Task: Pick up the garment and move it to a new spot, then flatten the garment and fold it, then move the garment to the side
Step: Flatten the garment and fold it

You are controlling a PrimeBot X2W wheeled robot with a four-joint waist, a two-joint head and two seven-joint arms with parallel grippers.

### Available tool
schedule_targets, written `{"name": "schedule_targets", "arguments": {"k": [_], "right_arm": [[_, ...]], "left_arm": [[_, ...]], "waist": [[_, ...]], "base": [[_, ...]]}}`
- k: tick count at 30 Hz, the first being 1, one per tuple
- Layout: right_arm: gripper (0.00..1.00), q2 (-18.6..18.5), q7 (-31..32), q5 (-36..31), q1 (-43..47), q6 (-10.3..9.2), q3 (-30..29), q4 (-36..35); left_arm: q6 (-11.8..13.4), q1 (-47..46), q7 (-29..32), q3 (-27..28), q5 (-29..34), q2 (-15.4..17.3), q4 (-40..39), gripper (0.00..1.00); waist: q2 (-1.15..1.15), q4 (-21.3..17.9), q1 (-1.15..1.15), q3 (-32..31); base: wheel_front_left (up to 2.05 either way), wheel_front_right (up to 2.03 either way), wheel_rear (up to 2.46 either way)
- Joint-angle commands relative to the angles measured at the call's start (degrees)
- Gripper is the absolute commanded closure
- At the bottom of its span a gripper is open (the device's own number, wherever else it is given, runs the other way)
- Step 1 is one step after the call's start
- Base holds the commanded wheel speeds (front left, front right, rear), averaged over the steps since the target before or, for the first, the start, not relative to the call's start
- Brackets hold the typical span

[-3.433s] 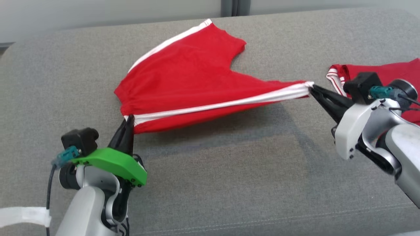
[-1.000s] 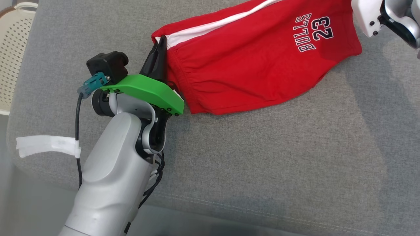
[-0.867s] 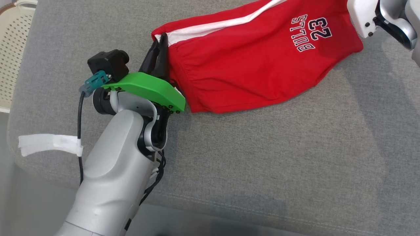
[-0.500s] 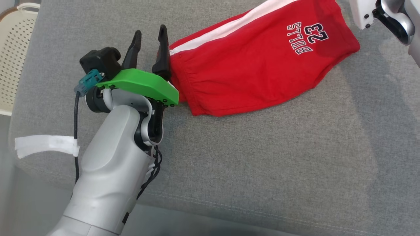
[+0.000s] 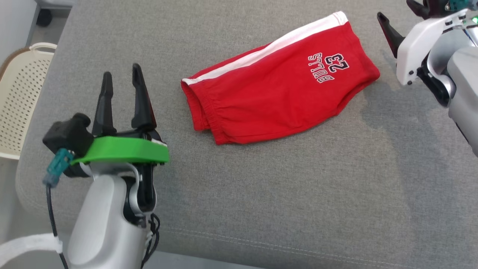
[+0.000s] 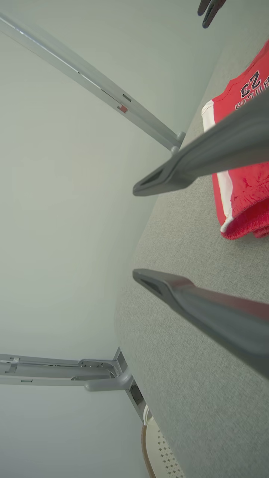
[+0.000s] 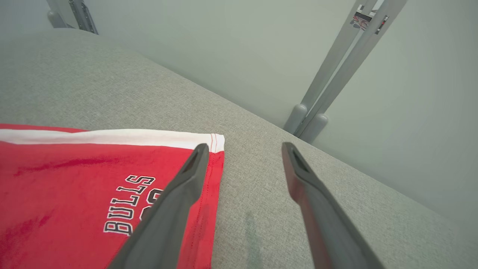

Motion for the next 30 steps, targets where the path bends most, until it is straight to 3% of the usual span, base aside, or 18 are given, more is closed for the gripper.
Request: {"name": "schedule_targets", "arguments": {"k": [1,9,16,23,30], "right_arm": [[0.00,0.08,-1.08,1.17,2.26,-0.11,-1.00,1.20],[0.00,1.82,-3.38,4.24,9.54,-0.10,-3.91,6.05],[0.00,4.03,-4.85,6.06,12.68,-0.10,-6.50,11.51],[0.00,4.94,-5.67,7.47,12.06,-0.10,-8.77,15.16],[0.00,6.39,-4.66,8.25,11.81,-0.10,-9.88,16.75]], "left_arm": [[-1.07,3.28,-0.13,0.42,2.36,-0.46,-1.77,0.00],[-3.62,14.88,-0.14,-0.21,7.53,-1.18,-5.74,0.00],[-6.02,23.13,-0.14,-2.19,14.90,-1.23,-10.38,0.00],[-6.36,25.35,-0.15,-2.80,18.86,-1.33,-12.83,0.00],[-5.90,23.32,-0.15,-3.06,18.28,-1.39,-13.47,0.00]], "waist": [[0.00,-0.74,0.00,-3.44],[0.00,0.40,0.00,-7.57],[0.00,1.65,0.00,-6.69],[0.00,4.11,0.00,-3.14],[0.00,5.70,0.00,-0.04]], "base": [[0.00,0.00,0.00],[0.00,0.00,0.00],[0.00,0.00,0.00],[0.00,0.00,0.00],[0.00,0.00,0.00]]}}
